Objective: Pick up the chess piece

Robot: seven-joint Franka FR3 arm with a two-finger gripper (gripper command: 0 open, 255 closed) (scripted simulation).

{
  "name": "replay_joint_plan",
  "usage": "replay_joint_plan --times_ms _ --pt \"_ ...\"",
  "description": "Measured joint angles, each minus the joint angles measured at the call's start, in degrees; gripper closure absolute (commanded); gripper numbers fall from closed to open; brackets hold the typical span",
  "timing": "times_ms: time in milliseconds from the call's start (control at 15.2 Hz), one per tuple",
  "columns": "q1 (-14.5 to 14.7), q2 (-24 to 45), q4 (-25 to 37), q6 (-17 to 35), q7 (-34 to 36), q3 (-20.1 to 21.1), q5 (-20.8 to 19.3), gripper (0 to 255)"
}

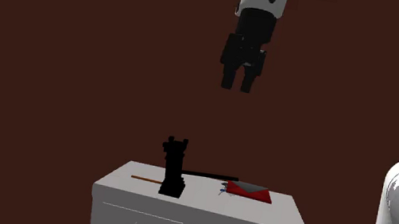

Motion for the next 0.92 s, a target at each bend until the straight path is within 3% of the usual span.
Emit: replay_joint_plan --times_ms 198,924 --pt "-0.20 1.78 -0.12 1.57 -0.57 -0.35 -0.57 0" --pt "-2.03 23.17 4.47 15.91 -5.07 -3.49 -5.06 0"
